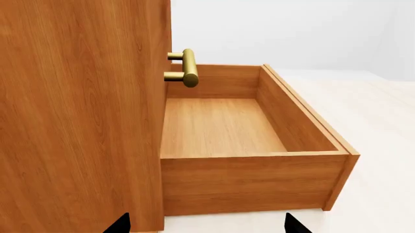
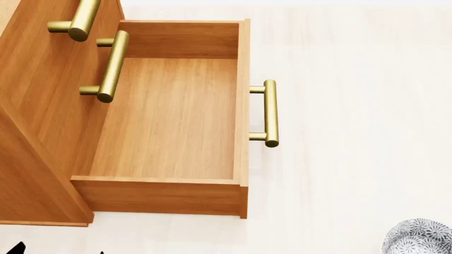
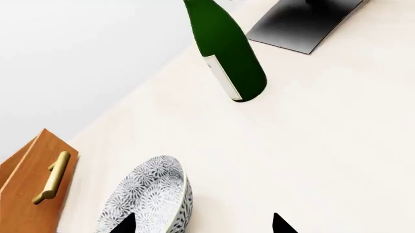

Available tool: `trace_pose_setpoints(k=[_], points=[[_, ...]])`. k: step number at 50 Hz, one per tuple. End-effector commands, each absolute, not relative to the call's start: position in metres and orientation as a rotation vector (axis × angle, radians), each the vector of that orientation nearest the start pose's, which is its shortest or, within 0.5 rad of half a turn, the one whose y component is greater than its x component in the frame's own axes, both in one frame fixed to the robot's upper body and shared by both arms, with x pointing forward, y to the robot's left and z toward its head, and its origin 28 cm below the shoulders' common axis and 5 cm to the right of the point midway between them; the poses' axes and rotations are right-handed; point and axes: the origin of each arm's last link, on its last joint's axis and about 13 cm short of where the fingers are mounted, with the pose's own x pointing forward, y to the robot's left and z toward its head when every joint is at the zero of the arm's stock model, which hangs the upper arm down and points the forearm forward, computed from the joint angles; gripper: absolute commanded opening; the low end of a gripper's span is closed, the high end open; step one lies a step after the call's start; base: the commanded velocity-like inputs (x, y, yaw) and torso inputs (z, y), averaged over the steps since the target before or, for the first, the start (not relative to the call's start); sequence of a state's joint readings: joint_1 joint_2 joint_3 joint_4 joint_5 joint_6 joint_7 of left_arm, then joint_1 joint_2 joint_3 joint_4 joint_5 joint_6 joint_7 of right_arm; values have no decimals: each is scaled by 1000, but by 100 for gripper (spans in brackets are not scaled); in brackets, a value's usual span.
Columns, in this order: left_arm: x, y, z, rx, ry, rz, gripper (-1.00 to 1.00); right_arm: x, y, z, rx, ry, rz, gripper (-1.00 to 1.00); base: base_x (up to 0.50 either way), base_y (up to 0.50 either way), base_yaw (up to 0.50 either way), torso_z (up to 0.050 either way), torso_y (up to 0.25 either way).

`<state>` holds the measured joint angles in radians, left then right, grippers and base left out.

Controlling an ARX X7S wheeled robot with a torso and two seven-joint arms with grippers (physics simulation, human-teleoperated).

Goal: Put the bowl in the bottom drawer of the cabinet and close it.

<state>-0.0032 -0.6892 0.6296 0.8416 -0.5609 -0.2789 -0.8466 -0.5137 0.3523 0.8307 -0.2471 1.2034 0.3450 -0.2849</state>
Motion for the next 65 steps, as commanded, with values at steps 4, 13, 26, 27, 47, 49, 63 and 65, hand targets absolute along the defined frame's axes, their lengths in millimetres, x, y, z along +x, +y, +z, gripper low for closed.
trace_pose_setpoints(k=[4,13,26,27,47,49,63,65], points=[[128,186,118,-34,-47,-115,100,83,-274,40,677,-3,-213,100,0,0,0,0,0],[127,185,119,-34,-46,-117,100,92,-269,45,669,0,-188,100,0,0,0,0,0],[128,185,119,-35,-43,-118,100,97,-266,55,696,-24,-178,100,0,0,0,0,0],[128,185,119,-35,-42,-119,100,98,-265,56,702,-27,-182,100,0,0,0,0,0],[127,186,118,-33,-42,-117,100,108,-233,79,787,-25,-232,100,0,0,0,0,0],[127,186,118,-35,-43,-118,100,109,-229,84,790,-25,-232,100,0,0,0,0,0],[128,185,117,-36,-40,-120,100,124,-216,105,811,-49,-210,100,0,0,0,0,0],[128,186,118,-36,-43,-119,100,126,-216,103,820,-45,-223,100,0,0,0,0,0]])
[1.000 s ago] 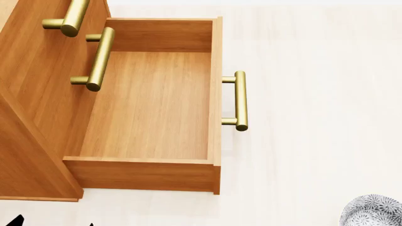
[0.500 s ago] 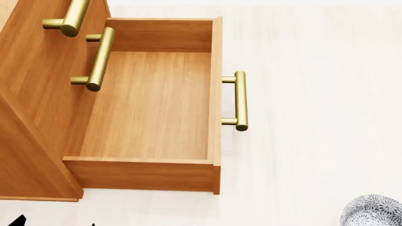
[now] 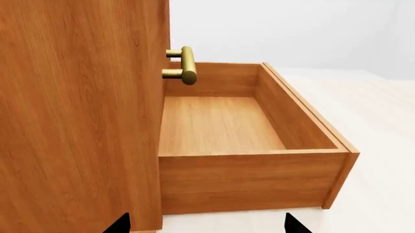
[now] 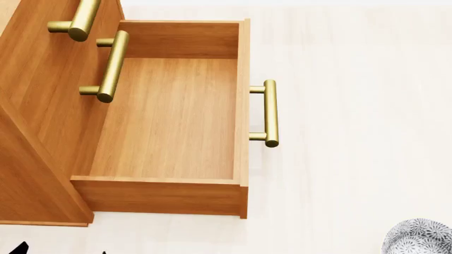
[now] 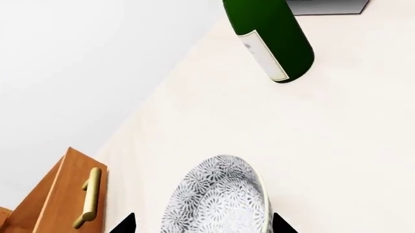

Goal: Put the bowl in the bottom drawer of the cabinet and close it.

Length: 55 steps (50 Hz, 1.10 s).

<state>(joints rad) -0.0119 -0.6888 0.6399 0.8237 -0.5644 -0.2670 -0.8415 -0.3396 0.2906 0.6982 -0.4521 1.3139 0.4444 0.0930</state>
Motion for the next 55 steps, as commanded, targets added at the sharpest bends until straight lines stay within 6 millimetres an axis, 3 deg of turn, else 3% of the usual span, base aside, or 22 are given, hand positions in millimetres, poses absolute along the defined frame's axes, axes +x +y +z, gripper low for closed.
trace_pose_setpoints(k=[1,35,55], points=[[128,186,118,-37,-42,-119,100,127,-216,103,821,-43,-228,100,0,0,0,0,0],[128,186,118,-37,-43,-119,100,127,-217,92,880,-36,-282,100,0,0,0,0,0],[128,187,117,-37,-41,-118,100,138,-214,73,942,-7,-325,100,0,0,0,0,0]])
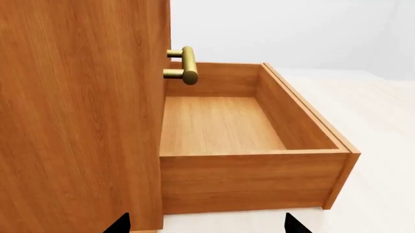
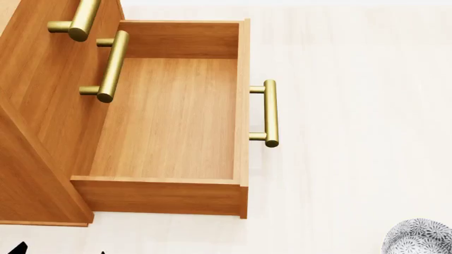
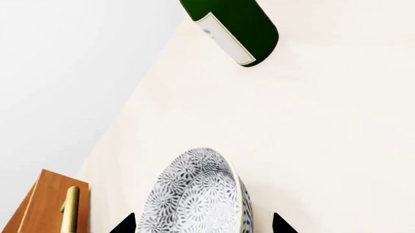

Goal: Put the bowl in the bottom drawer of the cabinet and close it.

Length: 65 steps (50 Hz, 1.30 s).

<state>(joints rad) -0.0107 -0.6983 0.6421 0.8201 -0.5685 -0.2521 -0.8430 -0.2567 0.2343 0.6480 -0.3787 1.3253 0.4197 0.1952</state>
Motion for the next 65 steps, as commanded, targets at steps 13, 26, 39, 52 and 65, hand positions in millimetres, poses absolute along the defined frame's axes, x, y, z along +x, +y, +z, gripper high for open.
trace_pose_setpoints(k=[13,26,39,52,65], points=[[128,187,116,-36,-39,-120,100,143,-212,61,966,13,-348,100,0,0,0,0,0],[128,187,118,-36,-40,-119,100,151,-209,57,970,29,-351,100,0,0,0,0,0],[128,187,117,-36,-41,-119,100,152,-206,60,956,29,-338,-100,0,0,0,0,0],[128,187,117,-40,-40,-117,100,153,-205,62,957,28,-335,-100,0,0,0,0,0],[127,187,119,-40,-41,-119,100,156,-200,75,1043,7,-288,-100,0,0,0,0,1]])
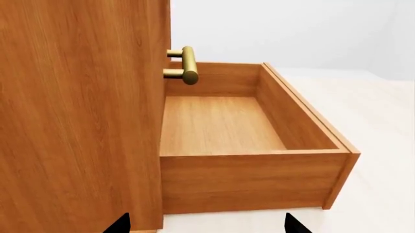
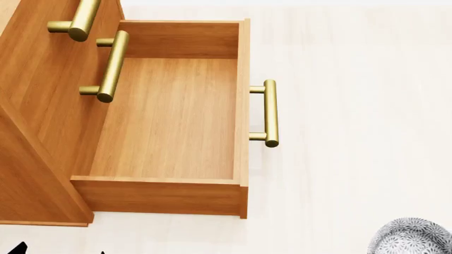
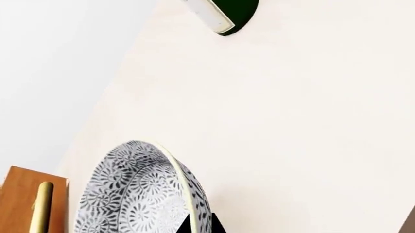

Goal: Put the bowl in the bottom drawer of the cabinet and close it.

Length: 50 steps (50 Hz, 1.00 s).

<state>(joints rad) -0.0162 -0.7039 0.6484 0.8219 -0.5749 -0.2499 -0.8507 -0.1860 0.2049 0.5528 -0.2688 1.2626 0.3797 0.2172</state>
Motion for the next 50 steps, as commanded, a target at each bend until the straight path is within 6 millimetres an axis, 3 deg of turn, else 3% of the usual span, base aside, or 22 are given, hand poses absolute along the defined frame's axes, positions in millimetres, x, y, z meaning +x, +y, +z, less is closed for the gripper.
trace_pose_setpoints(k=[1,16,20,23,26,29,41,50], points=[[127,187,119,-40,-41,-119,100,156,-200,75,1043,7,-288,-100,0,0,0,0,0],[128,187,118,-40,-41,-118,100,166,-183,149,991,-106,-210,-100,0,0,0,0,0],[128,187,119,-40,-43,-120,100,171,-178,172,906,-149,-191,-100,0,0,0,0,0],[128,187,118,-39,-42,-120,100,174,-177,180,973,-92,-134,-100,0,0,0,0,0],[128,186,117,-41,-40,-122,100,178,-175,185,933,-137,-185,-100,0,0,0,0,3],[128,186,118,-40,-41,-122,100,181,-174,191,785,-210,-305,-100,0,0,0,0,0],[127,186,120,-41,-43,-120,100,190,-164,215,795,-110,-163,-100,0,0,0,0,0],[128,187,119,-42,-44,-114,100,201,-156,232,675,-98,-129,-100,0,0,0,2,1]])
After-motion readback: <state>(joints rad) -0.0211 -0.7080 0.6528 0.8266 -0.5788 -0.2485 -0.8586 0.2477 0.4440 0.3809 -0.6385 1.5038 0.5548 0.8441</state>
